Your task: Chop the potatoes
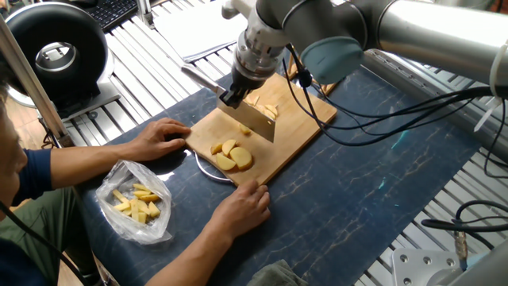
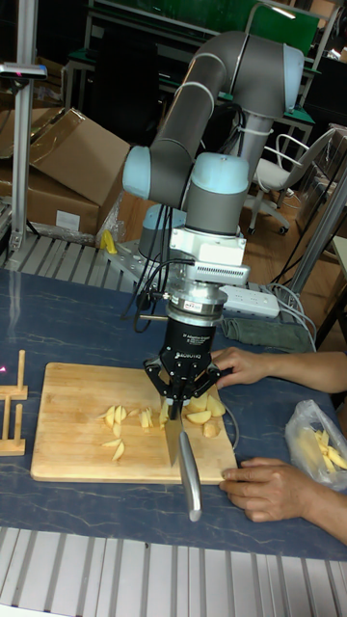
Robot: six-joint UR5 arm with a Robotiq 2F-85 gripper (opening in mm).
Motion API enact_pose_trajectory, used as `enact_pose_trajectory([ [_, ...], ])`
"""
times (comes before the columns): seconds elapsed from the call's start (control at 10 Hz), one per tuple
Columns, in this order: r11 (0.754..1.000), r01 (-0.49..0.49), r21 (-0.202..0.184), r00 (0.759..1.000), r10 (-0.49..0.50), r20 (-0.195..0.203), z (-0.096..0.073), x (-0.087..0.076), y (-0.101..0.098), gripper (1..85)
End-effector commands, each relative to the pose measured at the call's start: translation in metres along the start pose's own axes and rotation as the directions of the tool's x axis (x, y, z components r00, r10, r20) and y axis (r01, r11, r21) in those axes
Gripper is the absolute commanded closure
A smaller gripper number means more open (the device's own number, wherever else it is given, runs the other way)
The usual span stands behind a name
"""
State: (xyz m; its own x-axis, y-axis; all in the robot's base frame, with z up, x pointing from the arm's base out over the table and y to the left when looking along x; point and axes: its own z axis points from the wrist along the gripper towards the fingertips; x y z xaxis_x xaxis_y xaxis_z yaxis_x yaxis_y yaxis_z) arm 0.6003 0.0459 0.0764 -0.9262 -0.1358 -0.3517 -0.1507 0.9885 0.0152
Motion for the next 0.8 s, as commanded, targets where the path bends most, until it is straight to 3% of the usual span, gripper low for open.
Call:
enact_pose_trajectory([
  [0.0, 1.0, -0.003, -0.008, 1.0, 0.003, 0.014, 0.003, 0.002, -0.003, 84.7],
  [0.5, 1.0, 0.015, 0.014, 0.998, -0.015, 0.056, 0.018, 0.004, -0.008, 84.7],
  [0.7, 0.999, 0.035, 0.003, 0.999, -0.035, -0.012, -0.015, 0.013, -0.01, 84.7],
])
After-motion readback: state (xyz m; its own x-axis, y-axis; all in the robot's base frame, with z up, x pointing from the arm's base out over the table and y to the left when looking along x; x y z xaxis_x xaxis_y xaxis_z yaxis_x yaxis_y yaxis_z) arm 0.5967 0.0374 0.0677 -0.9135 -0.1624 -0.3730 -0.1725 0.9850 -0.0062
